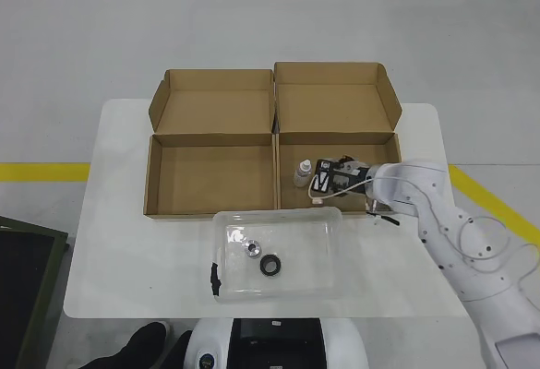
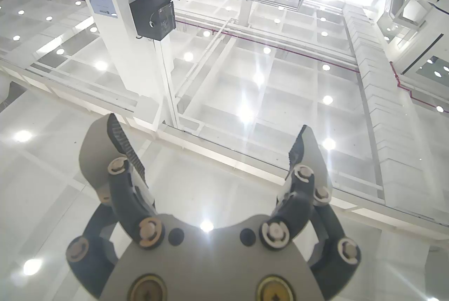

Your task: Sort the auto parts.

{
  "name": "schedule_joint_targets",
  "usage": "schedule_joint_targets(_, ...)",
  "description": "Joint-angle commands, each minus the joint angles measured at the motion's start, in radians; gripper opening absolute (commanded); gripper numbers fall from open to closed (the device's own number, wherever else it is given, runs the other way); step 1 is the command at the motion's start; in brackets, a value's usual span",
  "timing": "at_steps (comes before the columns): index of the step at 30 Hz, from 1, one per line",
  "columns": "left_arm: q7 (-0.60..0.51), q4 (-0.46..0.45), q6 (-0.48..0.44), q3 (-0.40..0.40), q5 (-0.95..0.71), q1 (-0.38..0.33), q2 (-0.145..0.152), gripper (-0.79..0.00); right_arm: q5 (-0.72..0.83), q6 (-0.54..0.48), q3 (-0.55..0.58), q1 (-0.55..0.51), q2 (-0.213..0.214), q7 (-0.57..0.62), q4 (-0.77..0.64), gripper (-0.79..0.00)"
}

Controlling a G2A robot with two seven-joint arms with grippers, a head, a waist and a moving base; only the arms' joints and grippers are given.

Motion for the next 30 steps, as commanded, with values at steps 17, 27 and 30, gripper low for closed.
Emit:
schedule_joint_targets(17, 0.000, 0.000, 0.000, 0.000, 0.000, 0.000, 0.000, 0.000, 0.240, -0.022, 0.207, -0.232, 0.048, 0.030, -0.358, -0.086)
schedule_joint_targets(27, 0.000, 0.000, 0.000, 0.000, 0.000, 0.000, 0.000, 0.000, 0.385, -0.020, 0.191, -0.372, 0.057, 0.038, -0.534, 0.000)
schedule_joint_targets(30, 0.000, 0.000, 0.000, 0.000, 0.000, 0.000, 0.000, 0.000, 0.406, -0.014, 0.174, -0.399, 0.058, 0.054, -0.566, 0.000)
